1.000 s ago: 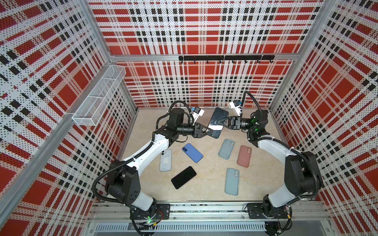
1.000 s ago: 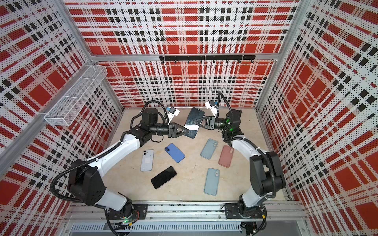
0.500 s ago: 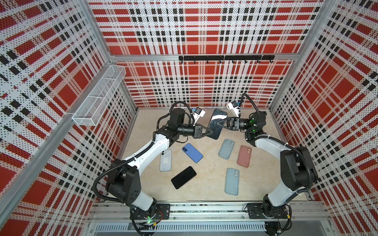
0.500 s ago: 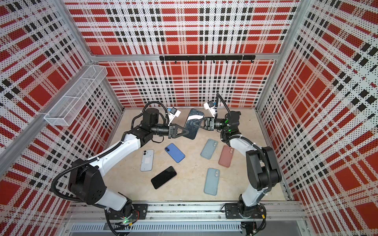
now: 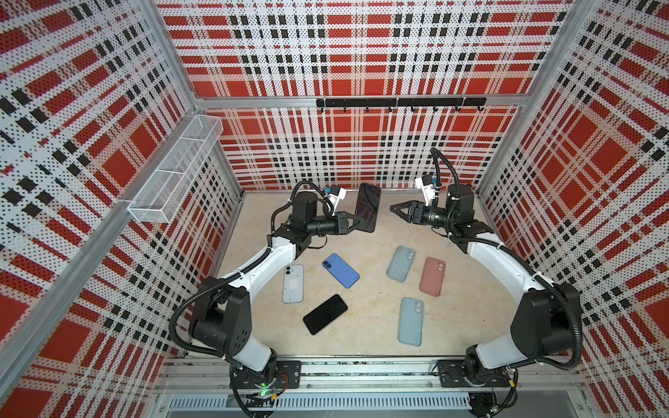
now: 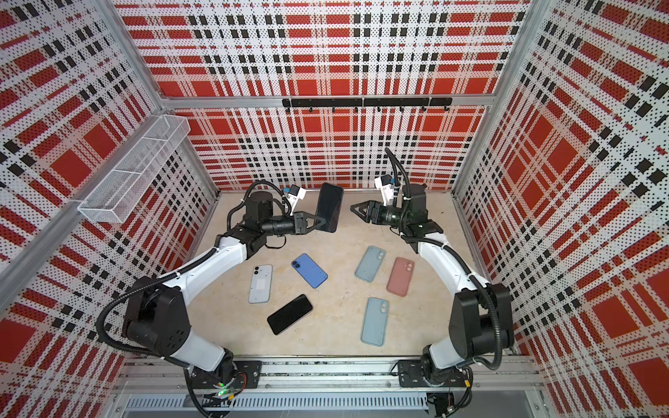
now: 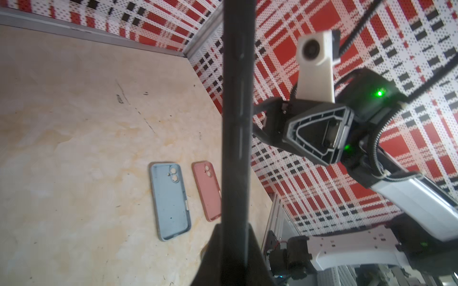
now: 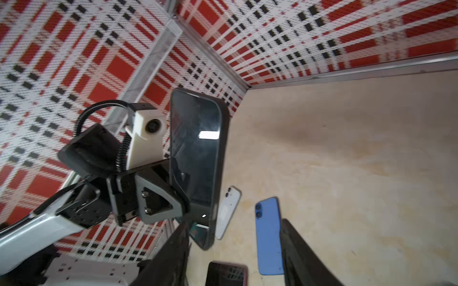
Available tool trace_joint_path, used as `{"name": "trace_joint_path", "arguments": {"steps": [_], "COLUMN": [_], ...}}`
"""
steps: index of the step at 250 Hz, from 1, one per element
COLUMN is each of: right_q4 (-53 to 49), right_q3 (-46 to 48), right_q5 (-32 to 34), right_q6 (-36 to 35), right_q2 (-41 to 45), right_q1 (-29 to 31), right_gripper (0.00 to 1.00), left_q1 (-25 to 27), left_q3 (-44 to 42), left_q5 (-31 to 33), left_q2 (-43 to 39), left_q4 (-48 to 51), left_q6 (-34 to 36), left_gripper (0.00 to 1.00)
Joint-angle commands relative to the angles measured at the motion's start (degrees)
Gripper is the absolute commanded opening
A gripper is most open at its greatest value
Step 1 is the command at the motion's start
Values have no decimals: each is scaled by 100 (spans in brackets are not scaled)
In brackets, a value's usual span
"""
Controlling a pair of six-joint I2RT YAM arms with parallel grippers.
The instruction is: Put the phone into the phone case
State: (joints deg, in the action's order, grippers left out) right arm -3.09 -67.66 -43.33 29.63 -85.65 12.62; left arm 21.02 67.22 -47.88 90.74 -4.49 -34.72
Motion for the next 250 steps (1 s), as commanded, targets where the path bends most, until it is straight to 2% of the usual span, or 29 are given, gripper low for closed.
{"name": "trace_joint_path", "arguments": {"steps": [1, 39, 67, 85, 131, 197, 218, 250], "right_q4": [-702, -769, -705, -643, -513, -493, -499, -491], "right_q3": [213, 471, 651, 730, 794, 737, 706, 654], "right_q5": [1096, 1144, 1159, 1163, 1141, 1204, 1203, 1198], "right_q6": [-588, -588, -537, -496, -441, -445, -441, -445], "right_q2": [300, 312, 271, 237, 113, -12, -52, -78], "right_q1": [-24, -25, -32, -27, -25, -32, -32, -36], "right_gripper": [60, 60, 61, 60, 60, 61, 61, 61], "left_q1": [-221, -565, -618, -627, -737, -840, -896, -984], "left_q3": [152, 499, 1151, 1368, 1589, 1528, 1470, 1400], "left_q5": [282, 542, 975, 1065, 1045, 981, 999, 1073], "left_q2": [478, 1378, 2011, 2305, 2816, 3147, 3165, 3196], "left_q4": [-409, 303, 1677, 1950, 1992, 1961, 1925, 1915], "left_q6": [-361, -273, 367, 543, 545, 543, 543, 565], "left_gripper": [0, 0, 0, 0, 0, 0, 4, 17]}}
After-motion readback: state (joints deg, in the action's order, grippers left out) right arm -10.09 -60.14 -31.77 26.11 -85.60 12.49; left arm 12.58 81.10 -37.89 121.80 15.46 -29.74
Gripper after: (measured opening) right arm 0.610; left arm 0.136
